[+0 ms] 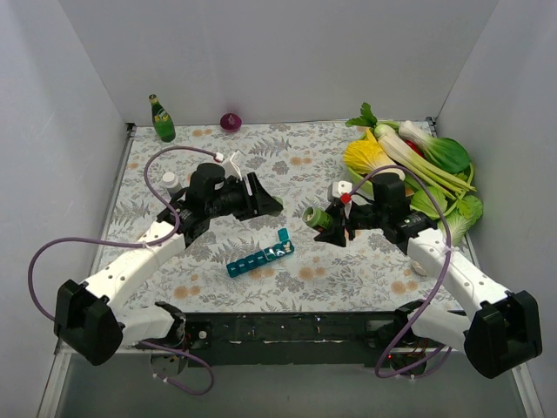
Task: Sort the pills into containers
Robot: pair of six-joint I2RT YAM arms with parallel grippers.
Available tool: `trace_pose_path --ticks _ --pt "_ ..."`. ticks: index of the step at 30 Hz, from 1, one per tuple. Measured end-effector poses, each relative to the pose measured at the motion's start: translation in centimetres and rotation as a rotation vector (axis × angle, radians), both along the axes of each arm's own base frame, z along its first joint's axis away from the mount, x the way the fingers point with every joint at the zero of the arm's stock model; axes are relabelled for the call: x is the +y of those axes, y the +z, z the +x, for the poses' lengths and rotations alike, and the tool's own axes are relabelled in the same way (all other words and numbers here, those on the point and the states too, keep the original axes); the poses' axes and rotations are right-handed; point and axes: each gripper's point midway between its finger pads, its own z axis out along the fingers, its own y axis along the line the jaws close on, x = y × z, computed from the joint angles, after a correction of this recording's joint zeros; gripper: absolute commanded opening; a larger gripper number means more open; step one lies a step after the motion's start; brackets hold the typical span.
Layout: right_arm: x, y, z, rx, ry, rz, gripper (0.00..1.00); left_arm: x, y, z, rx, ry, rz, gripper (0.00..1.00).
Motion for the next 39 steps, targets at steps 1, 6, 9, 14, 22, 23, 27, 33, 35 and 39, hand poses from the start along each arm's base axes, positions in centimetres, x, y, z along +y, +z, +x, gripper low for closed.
trace_pose_path --ticks 1,6,9,14,22,23,27,33,35,39 --pt "-0.2 -0.1 0.1 -0.009 -0.011 -0.013 0.01 -0.6 1.1 -0.6 0.002 -0.026 -0.062 0.16" --pt "-1.0 0.2 0.8 -0.054 -0.064 -0.061 0.01 -2.7 1.7 -2.1 0.117 -0.097 -0.231 0.16" --pt "-1.0 0.3 1.0 -0.074 -0.079 -0.083 0.01 -3.6 1.5 -2.6 0.186 -0.123 -0.292 0.16" --pt "-0.4 0.3 0.5 -0.093 -0.072 -0.12 0.01 -5.1 3.0 -2.9 0.21 -0.17 -0.38 0.15" --pt "0.2 0.1 0.9 -0.108 -0.086 -0.16 0.01 -6.5 4.0 -4.1 0.216 -0.233 -0.438 0.15" --pt "0.2 0.1 1.0 -0.111 -0.087 -0.166 0.01 -6.6 3.8 -4.2 0.222 -0.233 -0.438 0.15" --pt "0.2 -0.3 1.2 -0.115 -0.101 -0.212 0.01 -6.7 3.2 -3.9 0.238 -0.22 -0.433 0.11" --pt "-0.2 -1.4 1.8 -0.116 -0.139 -0.311 0.01 -7.0 1.8 -3.2 0.25 -0.171 -0.351 0.08" --pt "-0.4 -1.7 2.0 -0.12 -0.153 -0.335 0.01 -7.2 1.6 -3.0 0.248 -0.165 -0.311 0.08" --pt "-0.5 -1.9 2.0 -0.129 -0.156 -0.352 0.01 -7.3 1.2 -3.1 0.241 -0.171 -0.256 0.08"
